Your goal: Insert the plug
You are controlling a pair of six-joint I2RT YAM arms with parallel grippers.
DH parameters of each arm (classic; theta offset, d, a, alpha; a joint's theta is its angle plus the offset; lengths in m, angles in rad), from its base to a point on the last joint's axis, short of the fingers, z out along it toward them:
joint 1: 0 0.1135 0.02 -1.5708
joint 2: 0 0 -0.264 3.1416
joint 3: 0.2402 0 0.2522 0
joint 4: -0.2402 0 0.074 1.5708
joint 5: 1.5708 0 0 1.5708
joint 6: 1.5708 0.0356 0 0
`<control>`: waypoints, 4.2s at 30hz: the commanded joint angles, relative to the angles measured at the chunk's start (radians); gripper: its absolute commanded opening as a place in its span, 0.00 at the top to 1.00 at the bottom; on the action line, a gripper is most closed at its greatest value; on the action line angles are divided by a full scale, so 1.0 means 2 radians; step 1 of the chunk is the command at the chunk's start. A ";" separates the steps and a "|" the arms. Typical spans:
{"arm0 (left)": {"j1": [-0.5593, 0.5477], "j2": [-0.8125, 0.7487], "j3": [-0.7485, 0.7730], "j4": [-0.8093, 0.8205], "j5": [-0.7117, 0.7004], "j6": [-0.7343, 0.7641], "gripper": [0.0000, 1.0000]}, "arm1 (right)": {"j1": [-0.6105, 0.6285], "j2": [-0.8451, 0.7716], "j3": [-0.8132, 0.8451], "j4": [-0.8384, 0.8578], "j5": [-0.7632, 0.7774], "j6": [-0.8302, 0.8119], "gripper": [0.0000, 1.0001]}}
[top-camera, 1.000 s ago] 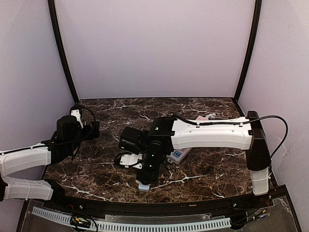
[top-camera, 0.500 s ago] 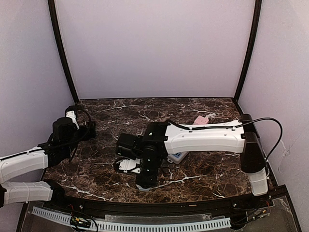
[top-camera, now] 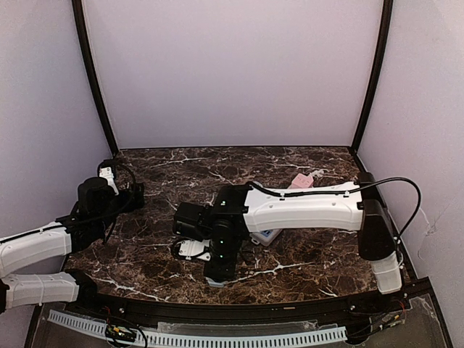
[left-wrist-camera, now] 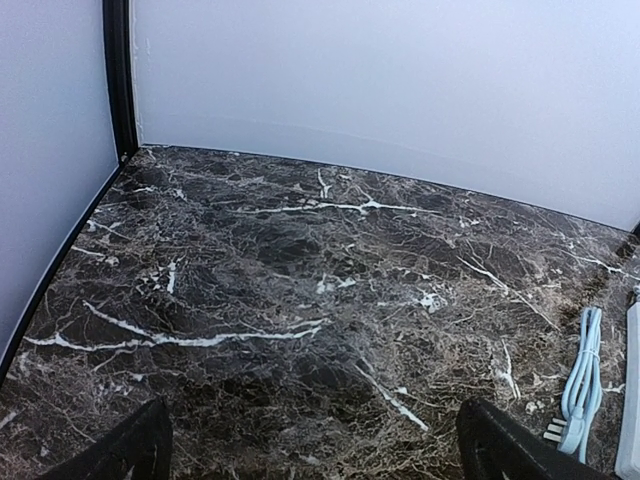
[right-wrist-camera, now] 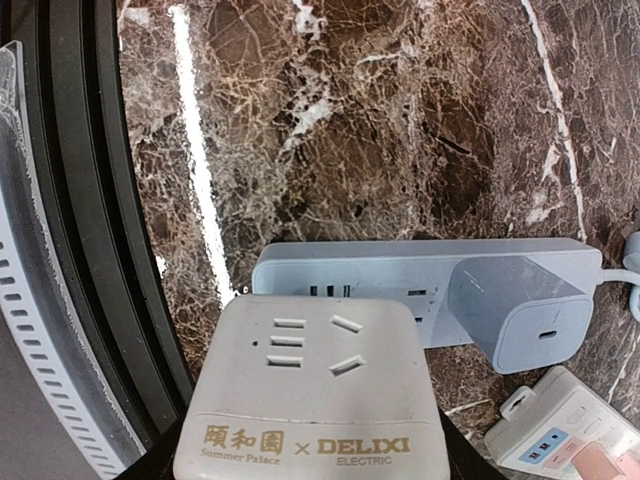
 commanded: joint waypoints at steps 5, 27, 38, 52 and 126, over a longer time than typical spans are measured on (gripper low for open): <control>0.004 -0.008 -0.009 0.001 0.008 0.002 0.01 | -0.001 0.012 0.016 -0.007 0.011 0.001 1.00; 0.004 -0.007 -0.010 0.004 0.009 0.003 0.01 | -0.014 0.024 0.001 -0.009 0.017 0.006 1.00; 0.004 -0.006 -0.010 0.006 0.010 0.003 0.01 | -0.015 0.028 -0.014 -0.010 0.010 0.007 1.00; 0.004 -0.006 -0.011 0.007 0.013 0.003 0.01 | -0.019 0.061 0.004 -0.010 0.009 0.006 0.99; 0.005 -0.006 -0.015 0.016 0.025 0.001 0.01 | -0.019 -0.182 -0.260 0.335 0.039 0.076 0.72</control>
